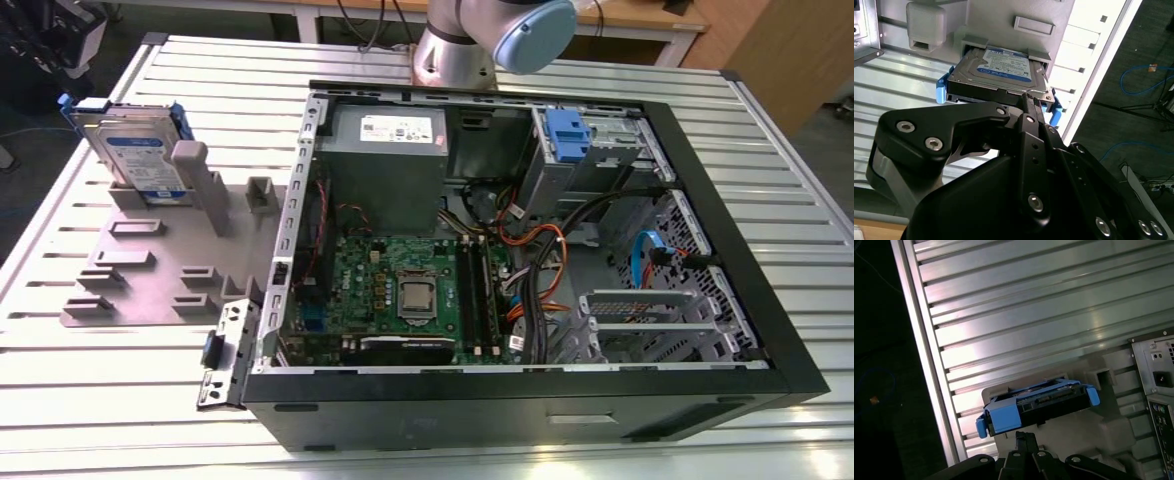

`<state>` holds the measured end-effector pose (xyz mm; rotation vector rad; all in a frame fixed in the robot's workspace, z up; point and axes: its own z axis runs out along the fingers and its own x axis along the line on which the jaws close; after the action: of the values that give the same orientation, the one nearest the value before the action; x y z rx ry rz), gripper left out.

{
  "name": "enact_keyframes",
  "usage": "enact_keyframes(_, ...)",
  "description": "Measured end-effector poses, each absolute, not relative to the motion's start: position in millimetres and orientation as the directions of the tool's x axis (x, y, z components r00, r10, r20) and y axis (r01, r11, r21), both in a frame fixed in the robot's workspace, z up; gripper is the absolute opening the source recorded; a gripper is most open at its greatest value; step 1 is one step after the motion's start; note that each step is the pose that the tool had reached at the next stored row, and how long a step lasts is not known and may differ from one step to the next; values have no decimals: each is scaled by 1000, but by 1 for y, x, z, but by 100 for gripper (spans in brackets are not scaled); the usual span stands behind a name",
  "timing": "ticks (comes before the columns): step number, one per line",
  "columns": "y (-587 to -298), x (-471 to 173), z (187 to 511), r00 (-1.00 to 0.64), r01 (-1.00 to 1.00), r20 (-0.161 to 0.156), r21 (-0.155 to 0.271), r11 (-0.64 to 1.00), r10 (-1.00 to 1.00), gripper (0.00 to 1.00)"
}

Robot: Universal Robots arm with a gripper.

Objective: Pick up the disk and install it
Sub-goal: 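Pick up the disk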

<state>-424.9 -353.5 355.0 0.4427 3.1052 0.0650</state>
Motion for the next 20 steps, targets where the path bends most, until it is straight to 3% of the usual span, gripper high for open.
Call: enact_keyframes(20,-354,-425,355,-955,297,2,42,954,297,11)
